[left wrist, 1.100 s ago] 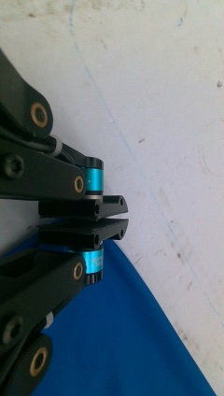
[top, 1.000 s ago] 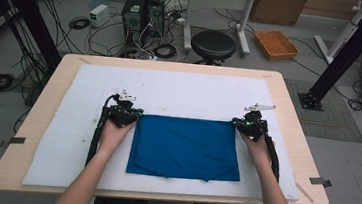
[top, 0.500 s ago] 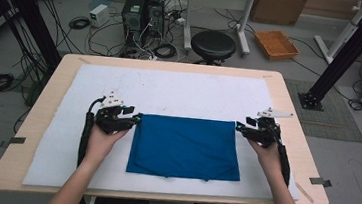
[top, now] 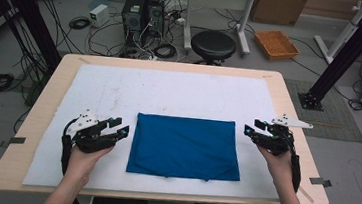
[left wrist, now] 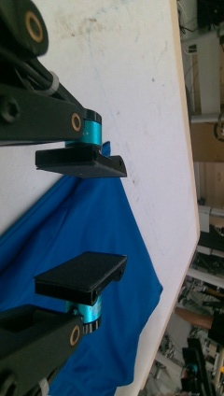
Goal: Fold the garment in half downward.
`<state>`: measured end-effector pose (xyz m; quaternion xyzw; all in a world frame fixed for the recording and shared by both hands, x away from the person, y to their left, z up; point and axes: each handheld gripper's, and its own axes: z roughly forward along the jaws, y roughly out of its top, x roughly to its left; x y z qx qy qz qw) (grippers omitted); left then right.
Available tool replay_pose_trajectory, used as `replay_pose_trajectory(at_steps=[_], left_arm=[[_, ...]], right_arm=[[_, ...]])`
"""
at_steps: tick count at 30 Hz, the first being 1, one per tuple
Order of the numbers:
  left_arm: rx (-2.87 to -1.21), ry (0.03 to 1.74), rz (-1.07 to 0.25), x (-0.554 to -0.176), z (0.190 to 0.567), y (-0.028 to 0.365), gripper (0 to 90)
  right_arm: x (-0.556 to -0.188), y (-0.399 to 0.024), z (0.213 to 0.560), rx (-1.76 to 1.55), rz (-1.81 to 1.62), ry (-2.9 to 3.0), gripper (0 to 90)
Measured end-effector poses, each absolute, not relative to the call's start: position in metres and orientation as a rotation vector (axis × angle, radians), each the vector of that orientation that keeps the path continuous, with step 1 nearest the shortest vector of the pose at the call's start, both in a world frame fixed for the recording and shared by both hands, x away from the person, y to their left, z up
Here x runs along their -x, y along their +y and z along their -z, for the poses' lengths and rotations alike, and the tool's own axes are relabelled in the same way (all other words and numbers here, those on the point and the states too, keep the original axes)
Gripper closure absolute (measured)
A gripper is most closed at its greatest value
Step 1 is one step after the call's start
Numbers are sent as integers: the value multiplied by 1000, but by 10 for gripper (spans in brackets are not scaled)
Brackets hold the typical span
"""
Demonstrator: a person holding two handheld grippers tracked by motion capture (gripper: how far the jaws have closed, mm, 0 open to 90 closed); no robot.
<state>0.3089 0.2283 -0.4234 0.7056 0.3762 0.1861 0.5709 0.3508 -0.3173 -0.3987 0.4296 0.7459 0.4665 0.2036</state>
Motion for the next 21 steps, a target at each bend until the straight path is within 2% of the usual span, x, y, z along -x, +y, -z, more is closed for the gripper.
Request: replay_pose_trajectory(at_steps=[2,6,10,21], left_arm=[[-1657,910,-418,-312,420,227,429],[-1689,891,-415,-314,414,224,381],[-1712,860,-456,-312,410,219,382],[-1702,849,-459,-309,407,220,383]], right_arm=[[-351,-319,400,-1204,-1296,2082,480],[-352,-324,401,-1215,-1302,2073,478],[-353,-328,402,-1234,-1306,2062,474],[-355,-327,402,-1233,-1307,2064,473]])
